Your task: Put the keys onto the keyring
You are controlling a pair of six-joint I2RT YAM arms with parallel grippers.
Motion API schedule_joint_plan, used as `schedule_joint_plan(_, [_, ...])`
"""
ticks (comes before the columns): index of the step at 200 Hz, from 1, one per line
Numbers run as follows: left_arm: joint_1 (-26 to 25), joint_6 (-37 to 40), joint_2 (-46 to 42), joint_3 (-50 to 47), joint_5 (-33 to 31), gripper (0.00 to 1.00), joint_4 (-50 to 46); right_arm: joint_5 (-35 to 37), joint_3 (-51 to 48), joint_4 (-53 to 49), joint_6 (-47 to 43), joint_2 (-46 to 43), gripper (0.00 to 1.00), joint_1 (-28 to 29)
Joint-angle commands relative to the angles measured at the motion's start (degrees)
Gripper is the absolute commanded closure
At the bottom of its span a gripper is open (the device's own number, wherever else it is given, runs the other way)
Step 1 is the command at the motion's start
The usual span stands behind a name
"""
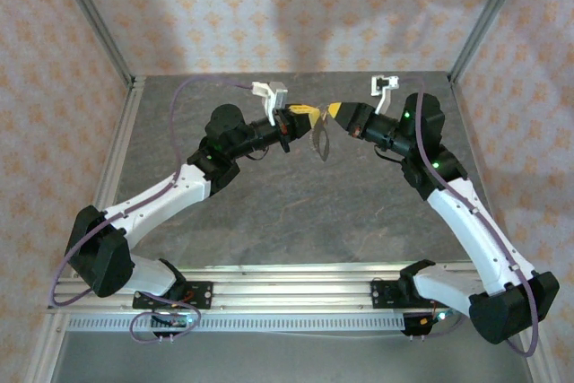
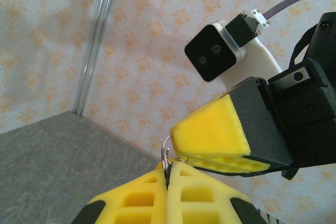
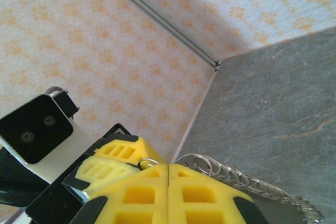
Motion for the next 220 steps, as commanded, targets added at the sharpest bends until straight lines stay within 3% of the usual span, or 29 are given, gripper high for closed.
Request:
schedule_joint_plan(1, [-0.3, 0.1, -1.1, 1.0, -0.3, 1.0, 4.2, 0.3, -0.6, 0.0, -1.0, -0.7, 1.0, -0.4])
schedule_joint_plan(68, [-0.3, -0.3, -0.7, 1.2, -0.8, 1.0, 5.1, -5.7, -0.5, -0.6, -1.5, 1.2, 1.0, -0.4])
schedule_joint_plan(220, [-0.3, -3.4, 0.3, 1.0, -4.5, 1.0, 8.2, -6.2, -2.3, -1.9, -2.6, 0.1, 1.0, -1.8])
